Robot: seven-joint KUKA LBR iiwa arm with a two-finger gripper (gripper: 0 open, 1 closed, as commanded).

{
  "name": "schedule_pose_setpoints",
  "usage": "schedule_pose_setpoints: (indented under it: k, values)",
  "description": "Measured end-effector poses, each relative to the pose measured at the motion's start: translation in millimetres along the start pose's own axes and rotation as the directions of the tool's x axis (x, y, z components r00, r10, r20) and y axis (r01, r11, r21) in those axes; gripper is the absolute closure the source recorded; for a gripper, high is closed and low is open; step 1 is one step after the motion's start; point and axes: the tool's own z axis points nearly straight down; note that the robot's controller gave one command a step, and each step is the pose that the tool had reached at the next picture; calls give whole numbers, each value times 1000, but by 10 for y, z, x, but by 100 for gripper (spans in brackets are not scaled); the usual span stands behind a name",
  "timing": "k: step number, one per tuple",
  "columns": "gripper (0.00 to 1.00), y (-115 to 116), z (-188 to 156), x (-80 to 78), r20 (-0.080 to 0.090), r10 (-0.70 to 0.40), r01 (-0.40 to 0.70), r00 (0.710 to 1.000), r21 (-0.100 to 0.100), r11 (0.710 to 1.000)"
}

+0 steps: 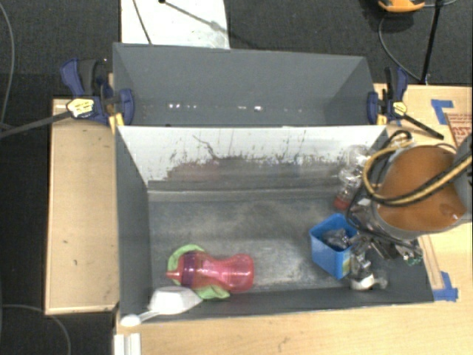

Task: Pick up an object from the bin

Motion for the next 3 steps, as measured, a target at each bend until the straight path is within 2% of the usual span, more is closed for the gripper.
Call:
schedule_pose_setpoints:
  k: [1,2,3]
  values:
    - [100,11,-75,16,-9,0,0,1000,-6,1000]
    - [100,19,-293,33,-18,3,-3,1000,-10,1000]
    - [100,13,-492,28,-18,4,-4,1000,-10,1000]
